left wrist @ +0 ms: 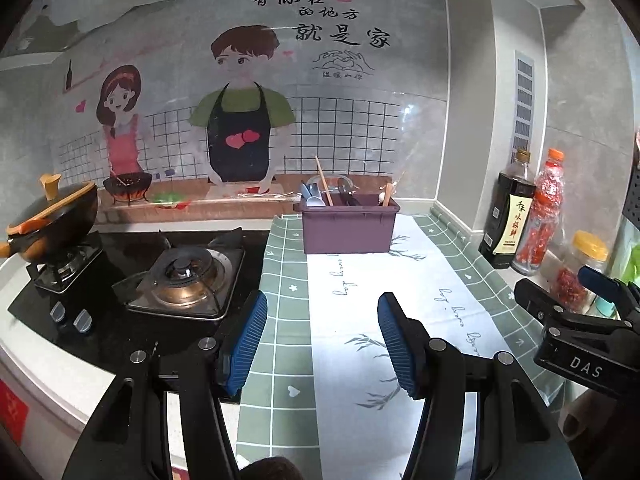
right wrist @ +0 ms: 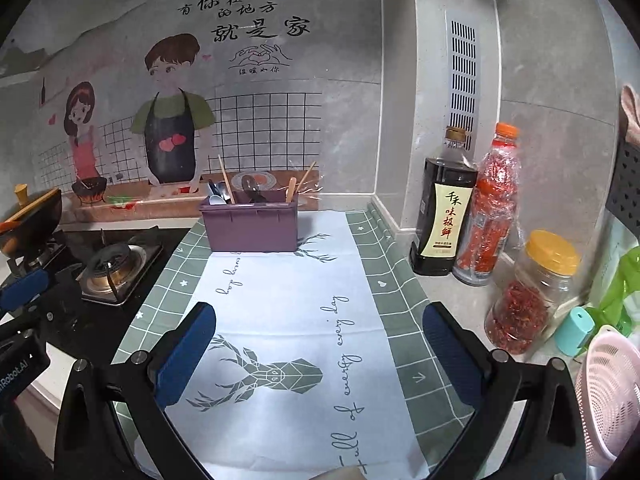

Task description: Organize utensils

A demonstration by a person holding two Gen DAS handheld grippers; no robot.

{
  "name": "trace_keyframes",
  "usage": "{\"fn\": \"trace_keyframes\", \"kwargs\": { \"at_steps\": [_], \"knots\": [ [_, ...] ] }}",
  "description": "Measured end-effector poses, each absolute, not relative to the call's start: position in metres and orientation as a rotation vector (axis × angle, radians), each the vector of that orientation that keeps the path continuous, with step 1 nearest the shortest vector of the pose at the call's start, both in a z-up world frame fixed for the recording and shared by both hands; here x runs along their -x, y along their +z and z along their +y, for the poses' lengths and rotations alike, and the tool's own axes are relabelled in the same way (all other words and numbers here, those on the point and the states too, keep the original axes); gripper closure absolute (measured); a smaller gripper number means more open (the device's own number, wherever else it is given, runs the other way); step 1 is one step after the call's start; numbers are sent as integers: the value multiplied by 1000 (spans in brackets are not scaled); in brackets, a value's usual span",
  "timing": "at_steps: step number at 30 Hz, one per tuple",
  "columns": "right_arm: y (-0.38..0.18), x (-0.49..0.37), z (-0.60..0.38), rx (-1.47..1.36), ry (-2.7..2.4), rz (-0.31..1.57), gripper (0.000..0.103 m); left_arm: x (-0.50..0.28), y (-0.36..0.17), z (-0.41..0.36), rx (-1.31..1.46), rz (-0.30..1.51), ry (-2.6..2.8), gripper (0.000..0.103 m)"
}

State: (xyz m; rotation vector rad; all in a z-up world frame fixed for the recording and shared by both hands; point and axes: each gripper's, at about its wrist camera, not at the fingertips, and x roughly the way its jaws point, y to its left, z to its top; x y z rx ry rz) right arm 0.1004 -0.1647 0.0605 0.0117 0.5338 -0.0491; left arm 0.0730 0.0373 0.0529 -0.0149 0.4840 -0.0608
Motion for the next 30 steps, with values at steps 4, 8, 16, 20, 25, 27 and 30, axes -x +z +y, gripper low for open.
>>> {"fn": "trace_keyframes", "kwargs": {
  "at_steps": [4, 8, 16, 20, 25, 27, 30],
  "knots": [
    [63, -99, -163, -6, -51, 528, 0, -69, 57, 38, 13, 470, -63, 45],
    [64, -98, -160, -4, -50, 523, 0, -69, 58, 40, 19, 476, -60, 45],
    [64, -97, -156, 0, -43, 533, 0, -70, 56, 41, 27, 488, -69, 45],
    [63, -97, -156, 2, -38, 534, 0, -70, 54, 40, 25, 493, -76, 45],
    [62, -98, -154, 6, -35, 535, 0, -71, 54, 41, 28, 498, -76, 45],
    [63, -99, -153, 8, -34, 533, 0, -72, 54, 42, 28, 498, -75, 45],
    [63, -101, -153, 6, -34, 532, 0, -73, 53, 43, 27, 504, -78, 45]
  ]
}}
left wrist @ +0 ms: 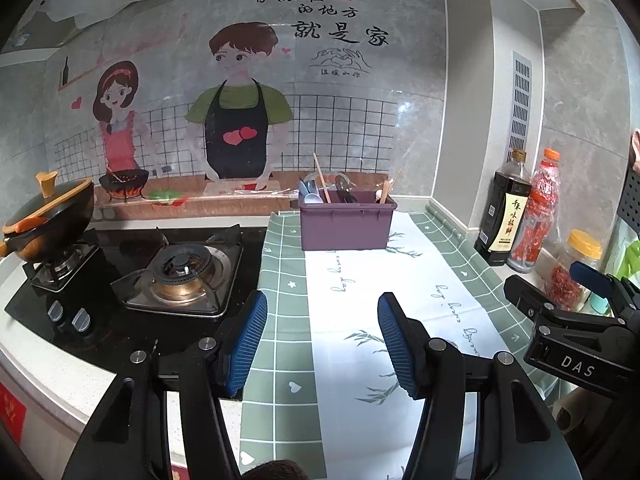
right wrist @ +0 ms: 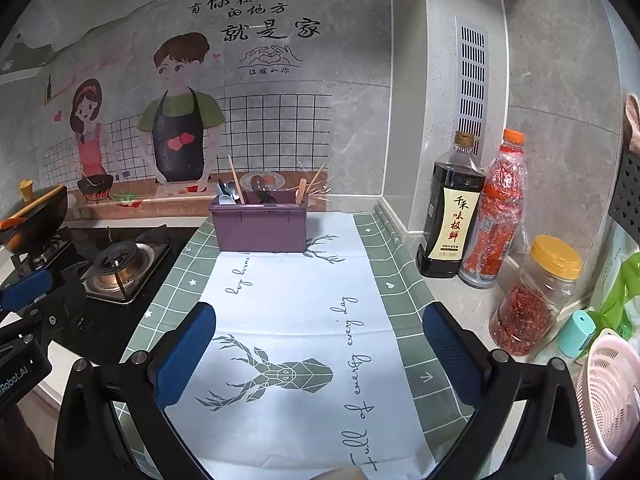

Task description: Organize utensils

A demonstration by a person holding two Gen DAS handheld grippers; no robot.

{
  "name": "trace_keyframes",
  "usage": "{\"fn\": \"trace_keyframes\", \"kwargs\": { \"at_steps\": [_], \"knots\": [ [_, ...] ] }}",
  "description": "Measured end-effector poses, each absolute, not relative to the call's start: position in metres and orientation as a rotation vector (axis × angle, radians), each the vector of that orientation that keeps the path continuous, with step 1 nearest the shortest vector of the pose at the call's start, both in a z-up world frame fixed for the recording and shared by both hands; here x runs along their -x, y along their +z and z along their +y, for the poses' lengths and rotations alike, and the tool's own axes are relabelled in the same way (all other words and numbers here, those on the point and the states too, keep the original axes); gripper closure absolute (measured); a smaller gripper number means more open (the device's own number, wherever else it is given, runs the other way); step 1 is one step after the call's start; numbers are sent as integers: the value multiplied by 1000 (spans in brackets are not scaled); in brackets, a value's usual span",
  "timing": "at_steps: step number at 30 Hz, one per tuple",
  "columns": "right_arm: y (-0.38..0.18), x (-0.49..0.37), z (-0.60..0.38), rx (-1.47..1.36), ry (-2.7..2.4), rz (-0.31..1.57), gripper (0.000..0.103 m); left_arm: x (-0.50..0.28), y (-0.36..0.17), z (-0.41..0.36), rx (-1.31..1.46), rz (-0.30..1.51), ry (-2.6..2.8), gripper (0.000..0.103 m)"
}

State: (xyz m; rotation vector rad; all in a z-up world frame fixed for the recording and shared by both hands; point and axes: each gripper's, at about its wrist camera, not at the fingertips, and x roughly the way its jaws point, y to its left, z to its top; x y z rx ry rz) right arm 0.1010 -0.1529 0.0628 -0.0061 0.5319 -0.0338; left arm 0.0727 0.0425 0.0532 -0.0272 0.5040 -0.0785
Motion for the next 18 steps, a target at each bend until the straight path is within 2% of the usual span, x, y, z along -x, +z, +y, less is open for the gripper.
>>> {"fn": "trace_keyframes", "kwargs": {
  "at_steps": [18],
  "knots": [
    [62, -116, -157, 5, -36, 535, 0, -93, 43, 46, 53, 543, -59, 45]
  ]
}}
